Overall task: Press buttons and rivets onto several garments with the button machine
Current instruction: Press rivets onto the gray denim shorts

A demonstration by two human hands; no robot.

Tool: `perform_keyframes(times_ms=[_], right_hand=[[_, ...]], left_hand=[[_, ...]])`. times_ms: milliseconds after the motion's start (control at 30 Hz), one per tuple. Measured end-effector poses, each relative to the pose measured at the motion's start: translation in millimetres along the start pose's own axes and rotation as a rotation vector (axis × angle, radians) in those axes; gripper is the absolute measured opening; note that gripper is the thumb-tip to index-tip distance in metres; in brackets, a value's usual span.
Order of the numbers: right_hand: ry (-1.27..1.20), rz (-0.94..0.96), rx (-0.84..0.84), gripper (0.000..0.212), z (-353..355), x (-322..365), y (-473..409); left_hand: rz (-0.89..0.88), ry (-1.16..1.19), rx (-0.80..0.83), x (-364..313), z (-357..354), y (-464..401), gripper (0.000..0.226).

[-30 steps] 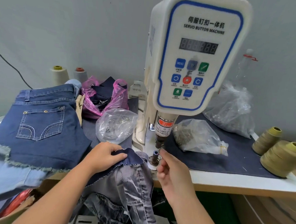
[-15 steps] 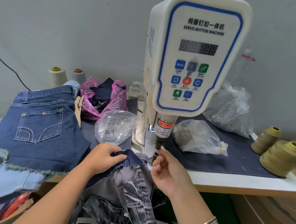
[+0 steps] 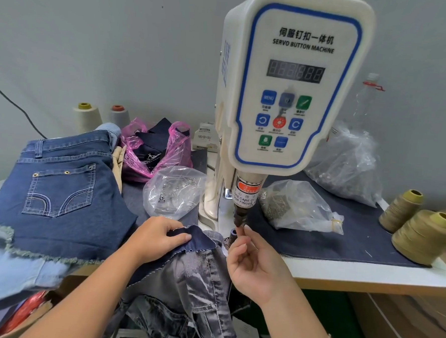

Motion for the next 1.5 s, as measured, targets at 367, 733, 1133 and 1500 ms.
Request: perform_keyframes(times_ms=[367,733,1133,1500], right_hand=[[-0.039,-0.007,-0.012,0.022,-10.3,-1.9,8.0],[0.37,0.266,0.031,0.024,7.7,-44.4,10.9],[2.52,1.116,-0.357,0.017,-86.1,-31.1,-132.5],[2.788,1.279,-0.317,0.02,-97.9,-31.7,-182.7]], left_hand=[[0.011,0.012,0.001,-2.8,0.8,0.7,0.033],[-0.006,-0.017,0.005,-2.5,2.7,1.1,0.033],[-0.051,-0.029,-0.025,-4.9,-1.6,3.0,0.004],[-0.034,-0.046,-0.017,1.6,-3.8,-0.1,0.017]])
Point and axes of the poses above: each hand's wrist, its own y-axis away from the middle knuckle, its own z-axis out of the back of the hand, x = y × z, the point moved 1 cm from there along -y, towards the middle knuckle, and after that the axes turned 9 degrees about -z, right-handed, at the moved point
